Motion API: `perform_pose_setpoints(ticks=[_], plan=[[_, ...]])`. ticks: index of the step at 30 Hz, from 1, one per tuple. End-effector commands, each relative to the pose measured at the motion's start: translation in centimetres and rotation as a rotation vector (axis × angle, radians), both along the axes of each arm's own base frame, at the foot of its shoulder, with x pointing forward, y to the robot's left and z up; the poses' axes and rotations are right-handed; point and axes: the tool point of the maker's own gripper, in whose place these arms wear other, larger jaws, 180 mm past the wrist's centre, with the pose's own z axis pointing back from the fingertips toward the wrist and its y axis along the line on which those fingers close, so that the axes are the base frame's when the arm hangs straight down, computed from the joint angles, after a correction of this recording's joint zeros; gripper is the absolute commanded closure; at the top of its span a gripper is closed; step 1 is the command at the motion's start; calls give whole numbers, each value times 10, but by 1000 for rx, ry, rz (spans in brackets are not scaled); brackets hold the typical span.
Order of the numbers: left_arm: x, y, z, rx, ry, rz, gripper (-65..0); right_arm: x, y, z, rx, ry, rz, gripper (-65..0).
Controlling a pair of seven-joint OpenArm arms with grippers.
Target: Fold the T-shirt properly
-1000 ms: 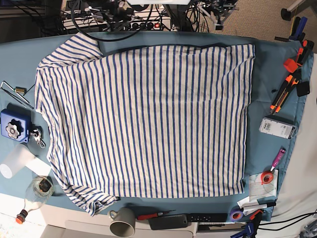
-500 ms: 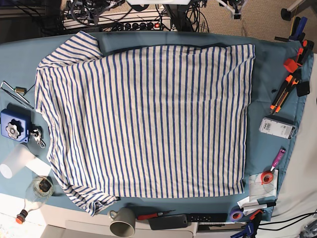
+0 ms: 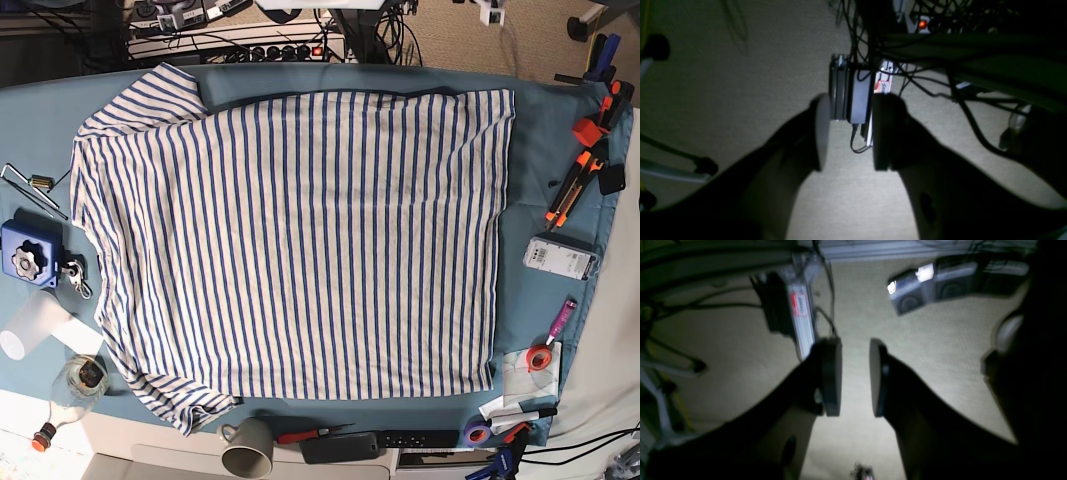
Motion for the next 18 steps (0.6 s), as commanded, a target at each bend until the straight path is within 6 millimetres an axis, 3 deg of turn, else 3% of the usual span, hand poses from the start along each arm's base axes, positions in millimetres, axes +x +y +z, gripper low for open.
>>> perform_pose_setpoints(ticks=[1, 9, 18], plan=[[-1, 4, 9, 2, -28, -5, -197, 0, -4, 9, -1, -21, 17, -153], [11, -6, 68, 2, -173, -71, -197, 19, 10, 74, -4, -161, 115, -153], [25, -21, 128, -9, -297, -124, -197, 41, 8, 137, -56, -235, 185, -153]])
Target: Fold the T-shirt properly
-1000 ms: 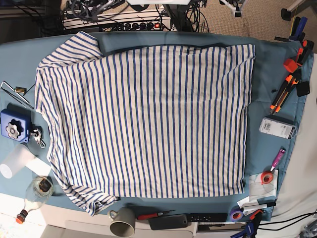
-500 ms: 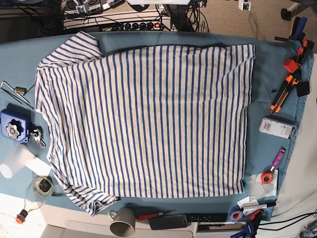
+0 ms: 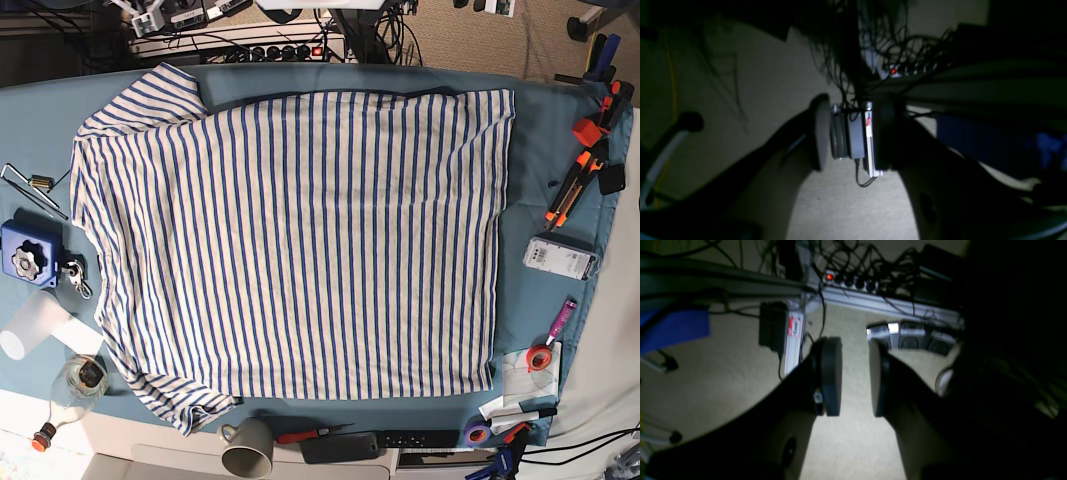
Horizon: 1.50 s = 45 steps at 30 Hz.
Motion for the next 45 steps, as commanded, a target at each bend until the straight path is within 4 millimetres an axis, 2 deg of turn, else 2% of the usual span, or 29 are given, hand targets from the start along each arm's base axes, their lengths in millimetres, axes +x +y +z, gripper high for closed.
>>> perform_pose_setpoints(ticks=[1, 5, 8, 12, 19, 21, 27, 29, 32, 34, 37, 38, 40, 42, 45], plan=[[0, 0, 12, -4, -27, -6, -197, 3, 0, 10, 9, -15, -5, -153], [14, 3, 41, 14, -85, -20, -197, 16, 6, 31, 53, -26, -61, -153], [25, 11, 58, 61, -70, -47, -197, 34, 9, 49, 66, -79, -65, -153], [52, 20, 89, 87, -83, -38, -197, 58, 18, 74, 68, -164, -29, -153], [96, 7, 156, 111, -222, -91, -197, 85, 40, 107, 75, -265, 48, -153], [105, 3, 168, 111, -266, -101, -198, 92, 44, 114, 77, -295, 62, -153], [124, 6, 175, 131, -329, -88, -199, 109, 41, 119, 41, -347, 82, -153], [129, 9, 175, 149, -338, -81, -232, 110, 37, 118, 9, -348, 79, -154], [132, 9, 177, 148, -348, -82, -330, 109, 35, 116, -5, -346, 64, -160], [132, 9, 176, 149, -344, -85, -381, 108, 36, 116, 0, -347, 53, -217], [132, 9, 176, 148, -344, -86, -391, 110, 37, 117, 5, -358, 37, -326], [132, 9, 176, 148, -343, -86, -391, 112, 36, 117, 3, -362, 30, -340], [132, 9, 176, 149, -344, -87, -391, 113, 30, 115, -19, -349, -1, -341], [133, 10, 176, 155, -344, -101, -391, 116, 16, 111, -85, -319, -52, -341], [134, 11, 177, 165, -348, -125, -391, 128, -2, 115, -153, -357, -122, -341]])
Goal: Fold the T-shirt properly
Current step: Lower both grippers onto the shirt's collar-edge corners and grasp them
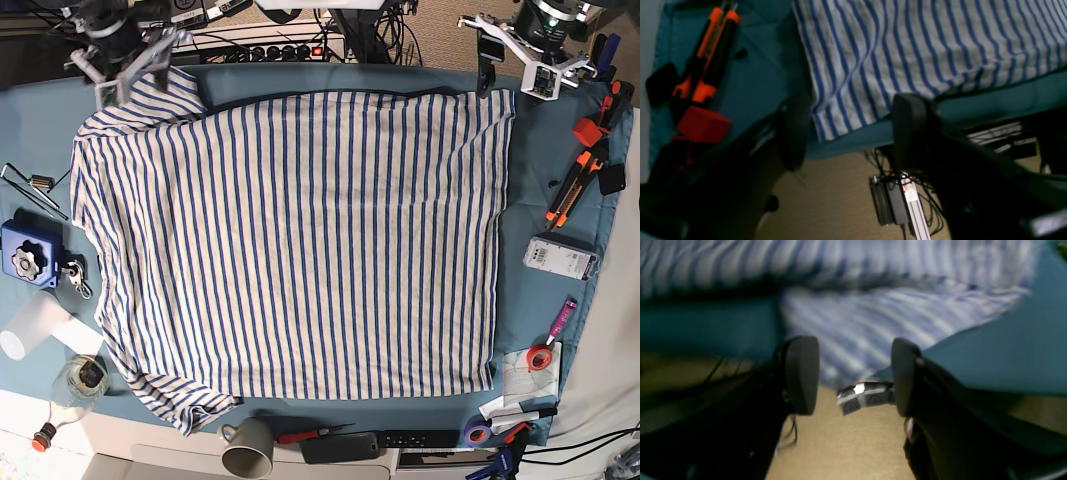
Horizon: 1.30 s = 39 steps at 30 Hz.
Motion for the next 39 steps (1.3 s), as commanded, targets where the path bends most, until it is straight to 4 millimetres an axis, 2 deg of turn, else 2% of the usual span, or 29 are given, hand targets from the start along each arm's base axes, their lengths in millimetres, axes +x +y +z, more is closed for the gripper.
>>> perform_pose_setpoints(ticks=[1, 4, 8, 13, 18, 25, 29, 33, 39], plan=[[2, -1, 8, 0, -27, -16, -391, 6, -2, 7, -7, -33, 2, -341], [5, -1, 9, 1, -35, -15, -391, 8, -14, 4, -19, -34, -33, -341], [5, -1, 8, 2, -30, -16, -391, -4, -26, -17, 3, 19, -88, -341], [5, 0, 9, 10, -30, -27, -391, -15, -16, -30, 178, 24, -169, -341], [6, 1, 9, 11, -33, -26, -391, -21, -17, -38, 203, 38, -187, -341], [11, 1, 11, 12, -49, -26, -391, -11, -23, -55, 264, 20, -242, -341], [11, 1, 11, 12, -49, -26, -391, -3, -15, -59, 328, 3, -227, -341], [11, 1, 11, 11, -51, -25, -390, -4, -16, -63, 338, 11, -234, -341], [29, 11, 16, -17, -79, 67, -389, -5, -15, -63, 338, 17, -233, -341]])
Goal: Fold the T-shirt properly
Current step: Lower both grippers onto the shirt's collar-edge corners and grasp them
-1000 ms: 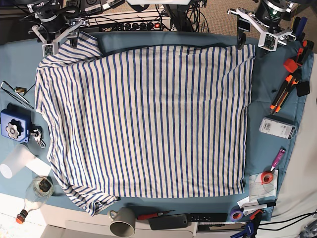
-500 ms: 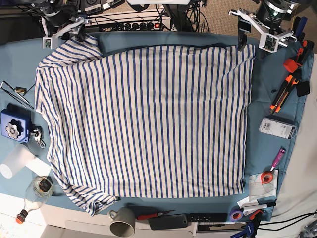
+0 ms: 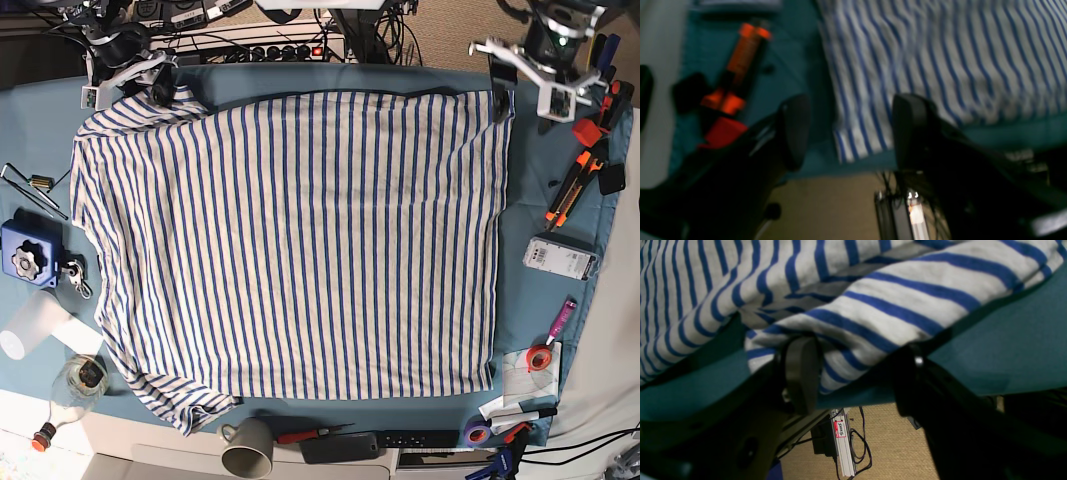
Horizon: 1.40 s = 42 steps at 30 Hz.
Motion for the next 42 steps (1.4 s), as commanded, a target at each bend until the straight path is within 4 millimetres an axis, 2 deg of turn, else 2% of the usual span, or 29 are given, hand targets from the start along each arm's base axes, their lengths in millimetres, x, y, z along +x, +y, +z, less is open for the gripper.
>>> perform_pose_setpoints(ticks=[1, 10, 19, 25, 28, 33, 38, 40, 42], plan=[[1, -3, 4, -17, 0, -9, -389, -8, 0, -4, -2, 41, 6, -341], [2, -12, -1, -100, 47, 12, -388, -11, -1, -7, -14, 68, 14, -341], [-1, 6, -65, -168, 199, 91, -388, -12, -1, -7, -15, 71, 15, -341], [0, 13, -86, -172, 245, 114, -388, -12, -1, -7, -15, 71, 15, -341], [-5, 4, -95, -227, 293, 81, -379, -12, -1, -7, -14, 71, 14, -341], [-5, 5, -102, -252, 307, 101, -313, -8, -2, -5, -17, 52, 12, -341], [-6, 19, -106, -247, 322, 204, -112, -7, -3, -4, -19, 39, 9, -331], [-6, 20, -106, -247, 323, 212, -22, -7, -3, -4, -20, 39, 10, -257], [-6, 19, -106, -247, 323, 210, 0, -7, -3, -4, -19, 39, 9, -158]])
